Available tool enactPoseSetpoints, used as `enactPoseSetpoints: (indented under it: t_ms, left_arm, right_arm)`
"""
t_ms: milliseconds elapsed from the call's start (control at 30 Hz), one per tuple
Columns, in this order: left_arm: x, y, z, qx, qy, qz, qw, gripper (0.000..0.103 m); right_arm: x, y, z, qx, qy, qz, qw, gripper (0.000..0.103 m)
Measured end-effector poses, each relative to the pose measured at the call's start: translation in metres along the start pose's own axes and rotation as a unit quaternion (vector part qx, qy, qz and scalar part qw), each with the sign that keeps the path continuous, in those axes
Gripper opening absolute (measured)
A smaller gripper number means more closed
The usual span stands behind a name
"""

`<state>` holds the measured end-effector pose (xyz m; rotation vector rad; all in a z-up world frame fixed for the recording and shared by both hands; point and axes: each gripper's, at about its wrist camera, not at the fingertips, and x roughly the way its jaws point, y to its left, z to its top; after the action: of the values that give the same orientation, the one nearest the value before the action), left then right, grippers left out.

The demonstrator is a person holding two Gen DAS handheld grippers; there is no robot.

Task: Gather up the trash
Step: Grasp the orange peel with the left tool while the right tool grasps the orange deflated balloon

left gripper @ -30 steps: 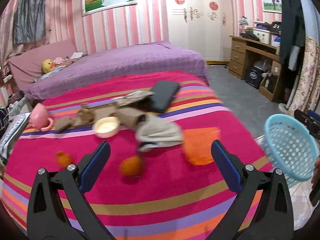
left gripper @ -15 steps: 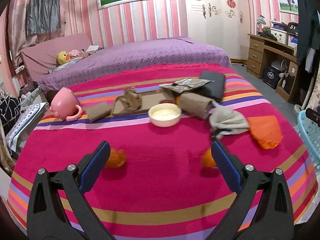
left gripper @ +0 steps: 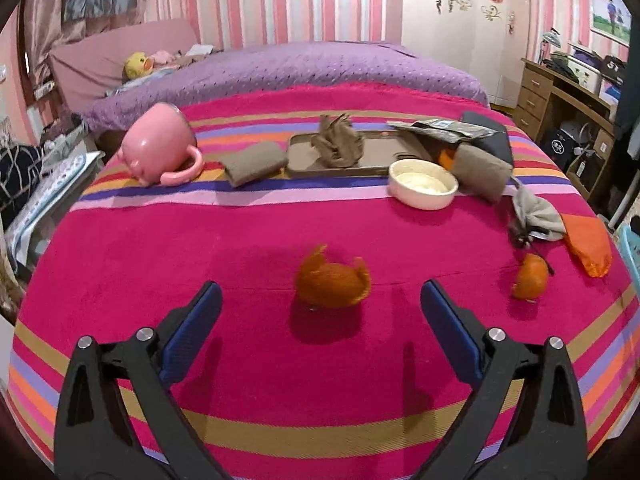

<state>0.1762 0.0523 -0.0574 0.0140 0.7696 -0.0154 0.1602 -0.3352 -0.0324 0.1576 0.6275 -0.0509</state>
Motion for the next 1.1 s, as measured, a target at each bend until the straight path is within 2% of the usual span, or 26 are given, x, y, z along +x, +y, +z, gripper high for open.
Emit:
enactPoseSetpoints:
  t_ms: [33, 100, 167, 467, 833, 900, 967, 1033, 1100]
  left_arm:
    - [0.004, 0.002, 0.000, -0.007, 0.008, -0.009, 0.9999, 0.089]
    - [0.010, 0.003, 0.001, -0.011, 0.023, -0.024, 0.9994, 0.069]
    - [0.015, 0.001, 0.000, -0.007, 0.033, -0.033, 0.9989, 0.056]
    - [0.013, -0.006, 0.001, 0.002, 0.018, -0.035, 0.9992, 0.031]
    - [0.007, -0.016, 0.007, -0.010, 0.007, -0.034, 0.9993, 0.030]
    - [0.007, -0.019, 0.008, -0.011, 0.007, -0.033, 0.9994, 0.030]
    - [0.008, -0.021, 0.008, -0.011, 0.005, -0.032, 0.9994, 0.030]
    - [0.008, -0.025, 0.009, -0.008, 0.003, -0.029, 0.9996, 0.030]
    - [0.009, -0.028, 0.008, -0.003, 0.003, -0.025, 0.9997, 0.030]
  right_arm:
    - [0.002, 0.003, -0.001, -0.001, 0.003, 0.001, 1.000, 0.098]
    - [0.006, 0.009, -0.002, -0.007, 0.007, 0.001, 1.000, 0.098]
    - [0.008, 0.014, -0.002, -0.012, 0.010, 0.001, 1.000, 0.098]
    - [0.012, 0.036, -0.005, -0.045, 0.015, -0.005, 0.999, 0.098]
    - [0.031, 0.060, -0.010, -0.069, 0.055, 0.033, 0.996, 0.097]
    - [0.038, 0.065, -0.011, -0.073, 0.069, 0.044, 0.994, 0.087]
    - [0.046, 0.071, -0.013, -0.082, 0.085, 0.058, 0.991, 0.072]
    - [0.047, 0.076, -0.014, -0.092, 0.088, 0.061, 0.990, 0.070]
    - [0.046, 0.080, -0.015, -0.103, 0.087, 0.069, 0.988, 0.059]
